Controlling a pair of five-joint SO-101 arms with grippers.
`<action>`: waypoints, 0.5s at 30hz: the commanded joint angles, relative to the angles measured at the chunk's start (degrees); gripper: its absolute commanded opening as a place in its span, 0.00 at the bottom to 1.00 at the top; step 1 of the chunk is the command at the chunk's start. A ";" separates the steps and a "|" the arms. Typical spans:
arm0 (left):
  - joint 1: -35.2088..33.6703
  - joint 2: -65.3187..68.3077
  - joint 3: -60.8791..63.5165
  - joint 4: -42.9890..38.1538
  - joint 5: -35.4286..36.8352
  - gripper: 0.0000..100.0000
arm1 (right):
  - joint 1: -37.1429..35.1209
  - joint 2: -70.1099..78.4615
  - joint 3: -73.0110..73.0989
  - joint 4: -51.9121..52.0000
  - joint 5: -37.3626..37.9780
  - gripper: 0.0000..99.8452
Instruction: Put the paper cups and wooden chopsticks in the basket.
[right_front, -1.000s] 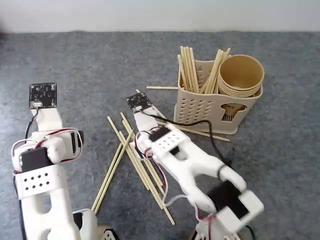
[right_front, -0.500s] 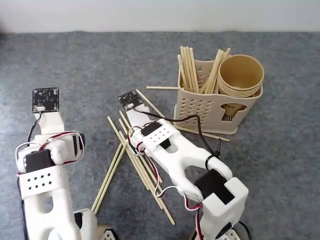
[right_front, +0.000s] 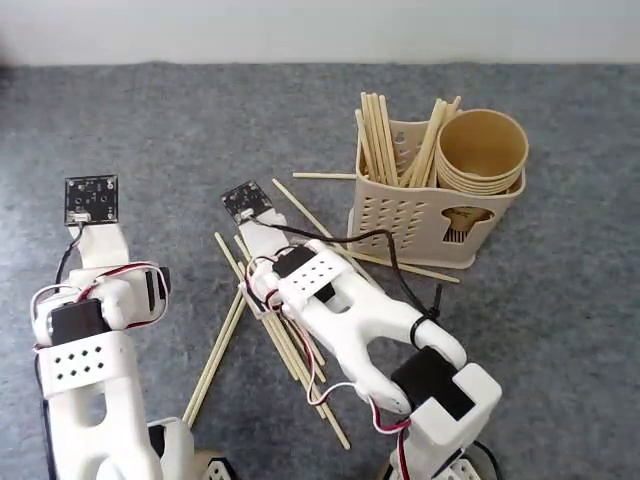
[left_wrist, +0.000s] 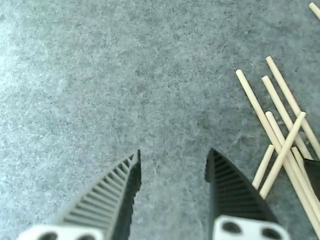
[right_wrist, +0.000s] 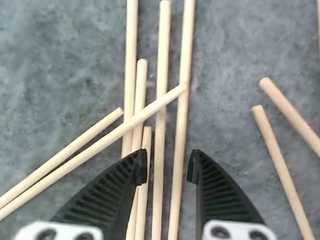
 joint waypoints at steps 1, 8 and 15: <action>-0.26 -1.41 -0.13 -0.88 -0.26 0.20 | 0.22 -1.36 -2.55 -0.04 0.53 0.14; -0.26 -1.41 -0.04 -0.88 -0.26 0.20 | 2.77 4.18 -2.73 -3.21 0.97 0.14; -0.26 -1.41 -0.04 -0.79 -0.26 0.20 | 3.56 5.05 -2.73 -3.38 3.43 0.10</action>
